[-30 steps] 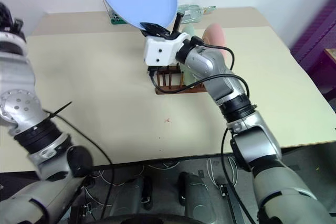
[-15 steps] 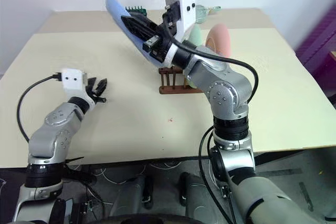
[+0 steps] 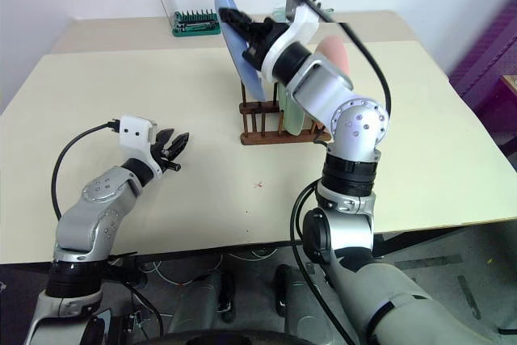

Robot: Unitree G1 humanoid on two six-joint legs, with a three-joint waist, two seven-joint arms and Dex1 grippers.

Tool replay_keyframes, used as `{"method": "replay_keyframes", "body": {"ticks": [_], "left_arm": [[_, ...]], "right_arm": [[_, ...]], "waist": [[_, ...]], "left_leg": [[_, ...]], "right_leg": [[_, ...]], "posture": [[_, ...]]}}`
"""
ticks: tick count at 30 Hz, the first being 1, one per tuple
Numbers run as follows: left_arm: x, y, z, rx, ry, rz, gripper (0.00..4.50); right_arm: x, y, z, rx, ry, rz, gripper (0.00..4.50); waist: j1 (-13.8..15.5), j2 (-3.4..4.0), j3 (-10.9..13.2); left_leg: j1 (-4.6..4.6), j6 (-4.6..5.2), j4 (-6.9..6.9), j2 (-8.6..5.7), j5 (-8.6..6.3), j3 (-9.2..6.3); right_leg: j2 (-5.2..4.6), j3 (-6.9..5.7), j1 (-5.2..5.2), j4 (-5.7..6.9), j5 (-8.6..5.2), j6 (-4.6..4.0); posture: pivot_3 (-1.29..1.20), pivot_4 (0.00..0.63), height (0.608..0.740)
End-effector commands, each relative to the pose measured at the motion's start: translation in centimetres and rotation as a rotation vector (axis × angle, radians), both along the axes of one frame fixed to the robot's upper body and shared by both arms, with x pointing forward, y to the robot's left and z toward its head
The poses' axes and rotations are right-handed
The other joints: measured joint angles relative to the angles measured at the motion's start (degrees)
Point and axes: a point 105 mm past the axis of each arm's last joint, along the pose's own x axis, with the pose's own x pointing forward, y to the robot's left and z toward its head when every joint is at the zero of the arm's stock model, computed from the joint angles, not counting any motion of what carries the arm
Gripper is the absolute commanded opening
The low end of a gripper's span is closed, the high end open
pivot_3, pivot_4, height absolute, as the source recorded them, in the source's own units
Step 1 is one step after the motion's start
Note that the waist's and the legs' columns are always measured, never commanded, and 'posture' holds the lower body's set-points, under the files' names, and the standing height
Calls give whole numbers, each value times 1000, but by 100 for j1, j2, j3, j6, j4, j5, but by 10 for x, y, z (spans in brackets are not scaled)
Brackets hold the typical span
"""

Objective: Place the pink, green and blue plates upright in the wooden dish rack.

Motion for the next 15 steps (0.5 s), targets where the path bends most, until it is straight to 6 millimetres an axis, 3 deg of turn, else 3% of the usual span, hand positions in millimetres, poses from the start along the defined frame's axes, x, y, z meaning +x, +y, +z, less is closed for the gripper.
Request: {"method": "replay_keyframes", "body": {"ticks": [1, 6, 15], "left_arm": [[-2, -5, 13, 2, -58, -19, 1904], [-3, -11, 11, -7, -61, -43, 1904], [-12, -30, 26, -75, -133, -156, 1904]], "right_arm": [[-3, -4, 22, 122, 29, 33, 221], [-1, -6, 29, 209, 124, 51, 221], [18, -12, 0, 236, 316, -46, 221]], "waist": [[-2, 0, 0], [-1, 1, 1], [-6, 3, 2]], "left_leg": [[0, 0, 0, 0, 0, 0], [-3, 0, 0, 0, 0, -1], [-4, 2, 0, 1, 0, -2]], "right_leg": [[0, 0, 0, 0, 0, 0], [-2, 1, 1, -5, 0, -1], [-1, 1, 0, -6, -1, 1]], "posture": [[0, 150, 730], [0, 150, 730], [0, 150, 730]]}}
